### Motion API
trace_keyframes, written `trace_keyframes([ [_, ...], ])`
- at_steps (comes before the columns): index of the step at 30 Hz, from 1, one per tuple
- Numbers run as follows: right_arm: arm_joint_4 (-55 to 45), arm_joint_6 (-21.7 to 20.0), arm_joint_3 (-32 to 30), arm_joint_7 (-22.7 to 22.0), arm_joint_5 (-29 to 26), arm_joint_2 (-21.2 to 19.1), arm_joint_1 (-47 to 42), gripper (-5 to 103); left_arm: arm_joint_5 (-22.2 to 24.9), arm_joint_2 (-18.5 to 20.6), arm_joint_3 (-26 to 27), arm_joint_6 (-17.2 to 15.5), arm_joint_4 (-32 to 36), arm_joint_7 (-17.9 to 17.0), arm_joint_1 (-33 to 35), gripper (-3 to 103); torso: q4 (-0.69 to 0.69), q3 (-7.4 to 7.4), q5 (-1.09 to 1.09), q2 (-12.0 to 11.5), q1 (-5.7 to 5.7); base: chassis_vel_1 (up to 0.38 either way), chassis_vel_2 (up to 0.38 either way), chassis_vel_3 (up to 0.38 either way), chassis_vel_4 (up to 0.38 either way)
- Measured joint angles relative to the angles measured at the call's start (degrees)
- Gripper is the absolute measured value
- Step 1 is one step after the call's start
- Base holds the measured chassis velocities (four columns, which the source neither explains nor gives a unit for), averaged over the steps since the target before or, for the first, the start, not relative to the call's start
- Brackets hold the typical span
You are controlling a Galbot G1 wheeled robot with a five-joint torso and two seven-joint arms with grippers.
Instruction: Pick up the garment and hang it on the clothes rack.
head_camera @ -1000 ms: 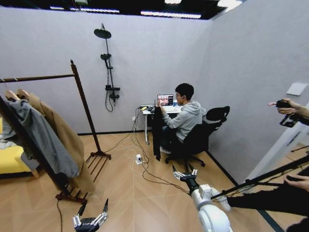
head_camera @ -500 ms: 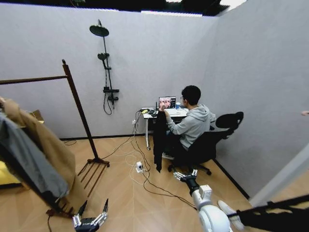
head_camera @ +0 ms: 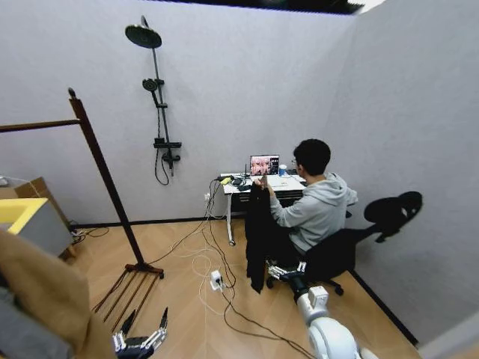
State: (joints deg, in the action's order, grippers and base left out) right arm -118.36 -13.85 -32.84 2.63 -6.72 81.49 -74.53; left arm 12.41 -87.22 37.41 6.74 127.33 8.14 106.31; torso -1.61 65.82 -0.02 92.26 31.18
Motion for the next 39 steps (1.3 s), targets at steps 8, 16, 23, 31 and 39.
trace_keyframes([
  [8, 5.54, -3.45, -1.24, -3.06, -3.88, -5.42, 12.54, 100, 0.0, 0.0, 0.0, 0.0, 0.0, 0.02, 0.01, 100, 0.02, 0.0, 0.02, 0.0, -0.02, -0.088, 0.097, 0.073, -0.061],
  [16, 15.07, -4.77, -0.04, -3.37, -9.36, -11.77, 26.11, 100, 0.0, 0.0, 0.01, 0.0, 0.0, -0.01, 0.02, 100, -0.03, -0.02, 0.04, 0.04, -0.08, 0.04, -0.04, -0.03, 0.027],
  [23, 30.42, 1.11, 3.22, 1.94, -11.87, -16.75, 39.52, 100, 0.0, 0.0, 0.0, 0.0, 0.0, 0.01, 0.01, 100, -0.01, 0.0, 0.02, 0.01, -0.01, 0.0, 0.0, 0.0, 0.0],
  [31, 43.23, 7.68, 10.46, 8.55, -14.53, -13.79, 48.96, 100, 0.0, 0.0, 0.0, 0.0, 0.0, 0.01, 0.01, 100, 0.01, 0.0, 0.02, 0.01, -0.02, 0.0, 0.0, 0.0, 0.0],
  [39, 49.1, 7.43, 12.33, 5.66, -10.32, -10.72, 54.46, 100, 0.0, 0.0, 0.0, 0.0, 0.0, 0.01, 0.01, 100, 0.0, 0.0, 0.01, 0.01, -0.02, 0.0, 0.0, 0.0, 0.0],
])
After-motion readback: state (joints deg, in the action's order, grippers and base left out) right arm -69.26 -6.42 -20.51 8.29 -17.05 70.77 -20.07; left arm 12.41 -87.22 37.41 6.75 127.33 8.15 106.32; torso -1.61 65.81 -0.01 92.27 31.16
